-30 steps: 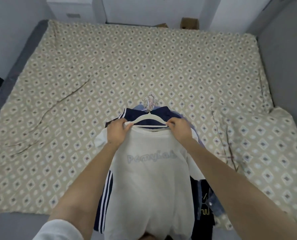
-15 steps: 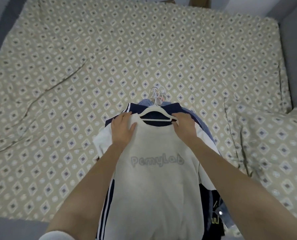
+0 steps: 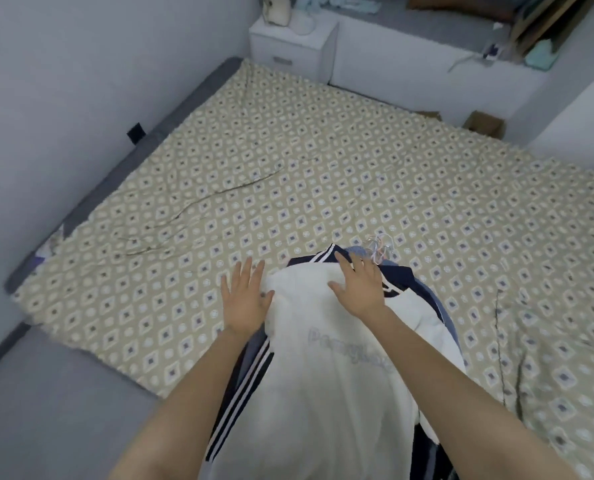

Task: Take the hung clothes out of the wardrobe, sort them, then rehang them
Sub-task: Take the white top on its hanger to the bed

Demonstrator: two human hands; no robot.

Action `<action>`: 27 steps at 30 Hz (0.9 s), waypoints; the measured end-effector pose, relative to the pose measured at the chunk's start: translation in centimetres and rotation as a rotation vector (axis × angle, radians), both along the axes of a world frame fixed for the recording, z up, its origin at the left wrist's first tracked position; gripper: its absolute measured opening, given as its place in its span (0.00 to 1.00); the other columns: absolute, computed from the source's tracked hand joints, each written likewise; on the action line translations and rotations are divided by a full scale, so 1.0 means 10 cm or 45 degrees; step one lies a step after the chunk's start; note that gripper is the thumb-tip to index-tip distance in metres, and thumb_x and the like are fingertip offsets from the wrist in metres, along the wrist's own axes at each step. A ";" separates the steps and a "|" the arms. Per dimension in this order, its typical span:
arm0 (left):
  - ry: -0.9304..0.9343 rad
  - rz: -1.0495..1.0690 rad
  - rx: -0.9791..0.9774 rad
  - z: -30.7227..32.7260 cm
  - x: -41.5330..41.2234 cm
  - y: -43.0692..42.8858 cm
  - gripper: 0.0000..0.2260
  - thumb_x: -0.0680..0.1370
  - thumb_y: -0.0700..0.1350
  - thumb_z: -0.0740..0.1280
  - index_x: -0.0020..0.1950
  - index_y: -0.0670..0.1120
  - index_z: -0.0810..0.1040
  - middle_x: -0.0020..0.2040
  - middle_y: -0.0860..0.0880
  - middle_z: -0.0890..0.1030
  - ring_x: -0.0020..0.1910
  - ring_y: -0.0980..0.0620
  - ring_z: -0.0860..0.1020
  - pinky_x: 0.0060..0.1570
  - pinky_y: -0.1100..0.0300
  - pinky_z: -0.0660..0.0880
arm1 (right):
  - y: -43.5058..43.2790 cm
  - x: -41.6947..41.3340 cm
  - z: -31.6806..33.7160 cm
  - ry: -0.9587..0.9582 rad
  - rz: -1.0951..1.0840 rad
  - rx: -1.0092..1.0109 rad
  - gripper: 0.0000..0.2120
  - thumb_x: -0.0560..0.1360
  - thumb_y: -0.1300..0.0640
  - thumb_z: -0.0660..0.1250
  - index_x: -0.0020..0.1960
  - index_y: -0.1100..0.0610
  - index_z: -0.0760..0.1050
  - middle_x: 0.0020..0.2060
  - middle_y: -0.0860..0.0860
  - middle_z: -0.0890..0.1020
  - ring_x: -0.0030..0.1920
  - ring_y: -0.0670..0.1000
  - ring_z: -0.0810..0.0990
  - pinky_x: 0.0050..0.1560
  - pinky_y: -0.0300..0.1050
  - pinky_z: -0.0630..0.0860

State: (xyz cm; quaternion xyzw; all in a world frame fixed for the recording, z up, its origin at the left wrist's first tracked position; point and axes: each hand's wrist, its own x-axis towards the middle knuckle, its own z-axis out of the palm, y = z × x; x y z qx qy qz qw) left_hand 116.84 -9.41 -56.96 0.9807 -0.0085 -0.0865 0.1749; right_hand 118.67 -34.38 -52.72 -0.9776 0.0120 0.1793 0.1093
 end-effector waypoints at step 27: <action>-0.336 1.653 0.259 1.69 -5.61 2.52 0.32 0.81 0.58 0.61 0.81 0.53 0.51 0.81 0.50 0.53 0.80 0.47 0.47 0.76 0.41 0.41 | 4.46 -3.56 1.73 -0.329 1.752 0.220 0.35 0.79 0.40 0.59 0.80 0.46 0.48 0.78 0.53 0.55 0.78 0.57 0.51 0.76 0.57 0.52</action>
